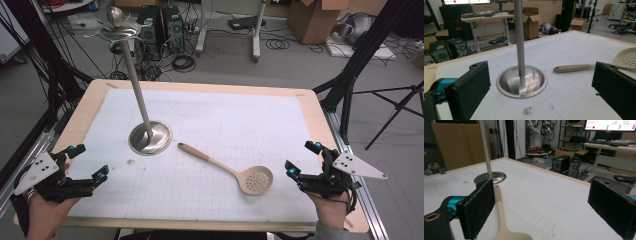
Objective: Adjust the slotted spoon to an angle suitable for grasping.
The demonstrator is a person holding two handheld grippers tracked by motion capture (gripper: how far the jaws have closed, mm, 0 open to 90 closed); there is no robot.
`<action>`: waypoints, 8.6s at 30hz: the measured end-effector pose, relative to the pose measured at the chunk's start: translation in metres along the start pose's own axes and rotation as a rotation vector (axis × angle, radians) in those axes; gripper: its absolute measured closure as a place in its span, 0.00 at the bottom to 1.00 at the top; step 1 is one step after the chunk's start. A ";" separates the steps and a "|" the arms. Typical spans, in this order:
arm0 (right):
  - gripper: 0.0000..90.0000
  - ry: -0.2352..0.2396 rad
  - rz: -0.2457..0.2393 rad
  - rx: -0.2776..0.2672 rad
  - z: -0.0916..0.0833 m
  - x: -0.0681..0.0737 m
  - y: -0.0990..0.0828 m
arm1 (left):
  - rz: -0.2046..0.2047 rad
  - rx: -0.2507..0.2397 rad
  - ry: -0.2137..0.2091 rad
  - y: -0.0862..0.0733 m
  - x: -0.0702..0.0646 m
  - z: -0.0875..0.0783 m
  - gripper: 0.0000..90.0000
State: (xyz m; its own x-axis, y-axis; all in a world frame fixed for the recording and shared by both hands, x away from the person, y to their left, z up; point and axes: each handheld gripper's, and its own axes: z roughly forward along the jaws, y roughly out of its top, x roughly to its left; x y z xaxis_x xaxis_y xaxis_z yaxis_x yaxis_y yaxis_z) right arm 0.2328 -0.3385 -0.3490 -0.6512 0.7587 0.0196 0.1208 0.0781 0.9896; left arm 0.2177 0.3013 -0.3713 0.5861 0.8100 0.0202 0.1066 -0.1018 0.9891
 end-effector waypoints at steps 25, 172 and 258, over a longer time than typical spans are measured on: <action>0.07 0.000 -0.018 0.014 0.010 0.012 0.000 | -0.003 0.008 -0.022 -0.001 -0.003 0.007 0.02; 1.00 0.341 -0.179 0.620 0.233 0.065 -0.026 | -0.033 0.053 -0.043 -0.014 -0.002 0.008 0.02; 0.83 0.467 -0.272 0.688 0.250 0.079 -0.035 | -0.043 0.066 -0.050 -0.016 -0.002 0.003 0.02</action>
State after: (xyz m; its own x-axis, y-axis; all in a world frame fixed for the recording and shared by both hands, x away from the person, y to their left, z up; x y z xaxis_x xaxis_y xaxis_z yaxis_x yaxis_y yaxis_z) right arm 0.3639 -0.1195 -0.4182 -0.9453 0.3263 0.0005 0.2437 0.7052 0.6658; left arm 0.2176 0.2994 -0.3880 0.6193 0.7845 -0.0313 0.1843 -0.1065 0.9771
